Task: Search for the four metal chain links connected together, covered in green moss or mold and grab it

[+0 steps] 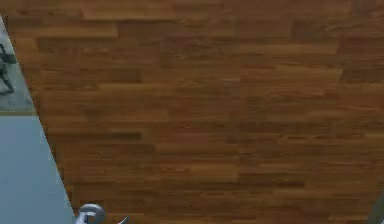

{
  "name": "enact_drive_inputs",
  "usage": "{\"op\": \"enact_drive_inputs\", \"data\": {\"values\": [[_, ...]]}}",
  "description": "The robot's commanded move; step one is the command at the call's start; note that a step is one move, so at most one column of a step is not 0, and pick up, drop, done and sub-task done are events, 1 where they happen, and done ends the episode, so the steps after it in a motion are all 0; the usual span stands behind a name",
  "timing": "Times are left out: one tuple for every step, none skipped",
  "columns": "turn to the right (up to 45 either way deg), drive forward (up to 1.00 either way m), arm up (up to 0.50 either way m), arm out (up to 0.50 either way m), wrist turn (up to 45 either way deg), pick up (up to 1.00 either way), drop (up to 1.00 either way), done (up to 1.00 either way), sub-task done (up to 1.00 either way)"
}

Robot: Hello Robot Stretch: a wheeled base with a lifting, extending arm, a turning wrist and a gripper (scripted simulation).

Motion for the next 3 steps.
{"op": "enact_drive_inputs", "data": {"values": [[-45.0,0.00,0.00,0.00,0.0,0.00,0.00,0.00,0.00],[-33.0,0.00,0.00,0.00,0.0,0.00,0.00,0.00,0.00],[0.0,0.50,0.00,0.00,0.0,0.00,0.00,0.00,0.00]]}}
